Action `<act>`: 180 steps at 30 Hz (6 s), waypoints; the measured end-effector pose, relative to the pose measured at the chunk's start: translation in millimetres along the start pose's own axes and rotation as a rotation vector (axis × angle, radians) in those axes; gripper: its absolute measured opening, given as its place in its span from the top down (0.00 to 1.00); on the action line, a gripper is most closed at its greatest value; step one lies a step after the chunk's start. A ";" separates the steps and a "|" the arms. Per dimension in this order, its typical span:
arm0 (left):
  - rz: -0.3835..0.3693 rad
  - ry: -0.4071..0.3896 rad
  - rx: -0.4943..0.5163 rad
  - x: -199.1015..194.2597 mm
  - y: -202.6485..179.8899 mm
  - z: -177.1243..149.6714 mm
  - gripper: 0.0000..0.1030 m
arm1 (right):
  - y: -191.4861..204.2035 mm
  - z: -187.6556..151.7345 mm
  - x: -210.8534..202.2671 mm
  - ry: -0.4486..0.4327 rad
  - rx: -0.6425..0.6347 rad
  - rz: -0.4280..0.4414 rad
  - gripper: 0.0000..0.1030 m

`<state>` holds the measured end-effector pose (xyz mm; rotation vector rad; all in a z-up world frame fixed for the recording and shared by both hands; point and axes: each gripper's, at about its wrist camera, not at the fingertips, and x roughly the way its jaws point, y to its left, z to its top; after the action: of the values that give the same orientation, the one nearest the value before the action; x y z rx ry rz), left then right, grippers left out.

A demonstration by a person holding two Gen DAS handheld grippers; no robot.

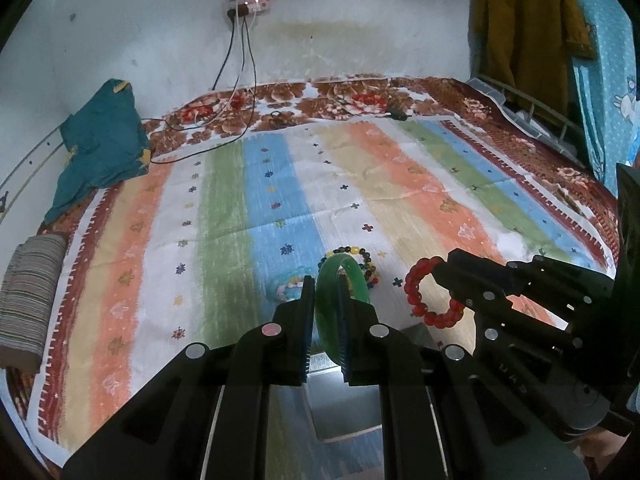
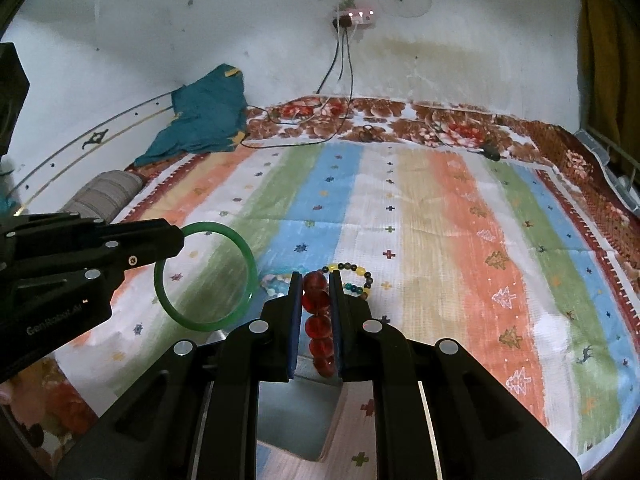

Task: Organize jewelry
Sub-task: 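Carry the green bangle with left tool while right tool carries red bracelet toward tin, then lower and release the green bangle into the tin while right tool releases red bracelet there, then move both open tools toward the pale blue and multicolour bracelets, then close left tool on the pale blue bracelet while right tool grasps the multicolour bracelet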

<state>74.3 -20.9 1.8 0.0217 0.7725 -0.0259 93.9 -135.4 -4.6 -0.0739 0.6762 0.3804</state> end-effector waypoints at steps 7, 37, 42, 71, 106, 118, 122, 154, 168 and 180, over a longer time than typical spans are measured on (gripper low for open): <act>-0.009 -0.008 0.003 -9.9 -0.6 -8.8 0.90 | 5.3 -9.4 -14.5 0.001 -0.006 0.031 0.86; 0.035 0.037 -0.086 -7.8 18.9 -25.2 0.61 | -10.7 -23.5 -18.0 0.058 0.051 0.018 0.64; 0.047 0.065 -0.102 2.1 24.9 -23.2 0.53 | -16.1 -21.2 -8.4 0.085 0.059 0.017 0.57; 0.149 0.174 -0.090 61.7 40.9 2.2 0.41 | -39.3 -3.4 39.8 0.154 0.090 -0.048 0.36; 0.140 0.338 -0.120 137.8 61.8 4.0 0.36 | -66.1 4.7 109.4 0.307 0.150 -0.040 0.31; 0.122 0.388 -0.154 160.9 70.2 0.3 0.34 | -62.8 0.8 131.0 0.357 0.125 -0.044 0.31; 0.110 0.406 -0.177 167.9 74.0 -1.4 0.34 | -60.0 -0.3 135.6 0.368 0.118 -0.039 0.31; 0.076 0.493 -0.145 217.5 69.8 -8.2 0.56 | -61.2 -4.2 186.5 0.465 0.106 -0.029 0.40; 0.033 0.512 -0.138 229.8 71.7 -9.9 0.82 | -53.2 -15.5 209.1 0.525 0.086 -0.002 0.76; 0.040 0.500 -0.094 223.2 59.1 -2.7 0.90 | -53.3 -15.6 208.4 0.511 0.102 0.009 0.90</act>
<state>234.0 34.8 -155.3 -0.0476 1.2722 0.0566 252.9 -121.3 -149.6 -0.0714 1.2001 0.3363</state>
